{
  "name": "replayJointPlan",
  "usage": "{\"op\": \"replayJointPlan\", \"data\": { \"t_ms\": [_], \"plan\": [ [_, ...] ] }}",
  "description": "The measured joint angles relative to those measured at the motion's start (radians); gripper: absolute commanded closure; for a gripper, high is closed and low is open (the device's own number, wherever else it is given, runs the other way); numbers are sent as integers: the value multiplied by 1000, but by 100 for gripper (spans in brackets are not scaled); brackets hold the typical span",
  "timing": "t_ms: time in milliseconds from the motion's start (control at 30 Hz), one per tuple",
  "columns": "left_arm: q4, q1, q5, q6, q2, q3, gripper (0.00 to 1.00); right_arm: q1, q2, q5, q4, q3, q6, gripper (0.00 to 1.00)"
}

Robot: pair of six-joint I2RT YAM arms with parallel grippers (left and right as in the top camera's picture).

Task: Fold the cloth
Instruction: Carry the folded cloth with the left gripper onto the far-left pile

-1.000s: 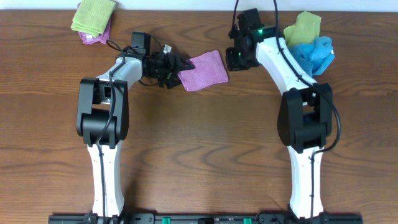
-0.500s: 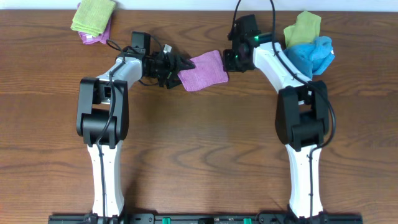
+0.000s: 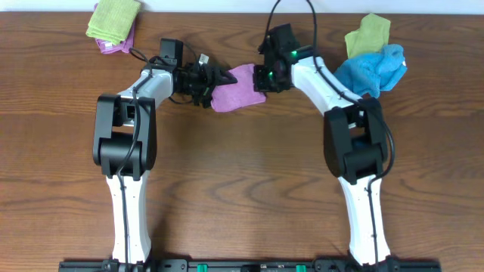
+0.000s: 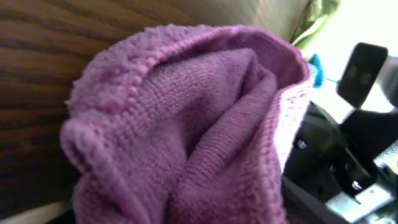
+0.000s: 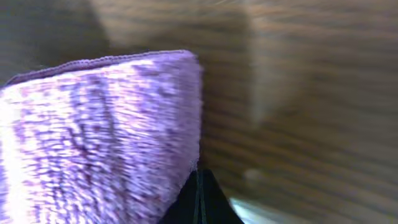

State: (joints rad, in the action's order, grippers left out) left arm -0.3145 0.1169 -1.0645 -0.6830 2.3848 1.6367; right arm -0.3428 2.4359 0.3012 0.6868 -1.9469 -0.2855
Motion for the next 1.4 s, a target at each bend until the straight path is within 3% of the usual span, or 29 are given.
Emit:
{"op": "replayJointPlan", "data": {
  "t_ms": [133, 233, 600, 800, 933, 1033, 1200, 1400],
  "plan": [
    [-26, 1, 18, 1, 5, -1, 58, 5, 2, 17, 0, 0, -8, 99],
    [-40, 2, 40, 3, 14, -3, 94, 16, 2, 26, 7, 0, -18, 99],
    [13, -11, 40, -9, 37, 16, 94, 75, 12, 15, 255, -169, 19, 99],
    [3, -134, 116, -57, 113, 311, 94, 116, 12, -2, 396, -359, 72, 99],
    [70, -268, 190, -155, 111, 592, 94, 121, 12, -8, 441, -417, 87, 99],
    [119, -356, 264, -257, 91, 706, 94, 121, 12, -9, 448, -423, 89, 99],
    [114, -441, 398, -414, 82, 711, 94, 117, 12, -10, 449, -423, 92, 99],
    [141, -405, 544, -585, 86, 704, 94, 100, 12, -10, 451, -423, 92, 99]
  ]
}}
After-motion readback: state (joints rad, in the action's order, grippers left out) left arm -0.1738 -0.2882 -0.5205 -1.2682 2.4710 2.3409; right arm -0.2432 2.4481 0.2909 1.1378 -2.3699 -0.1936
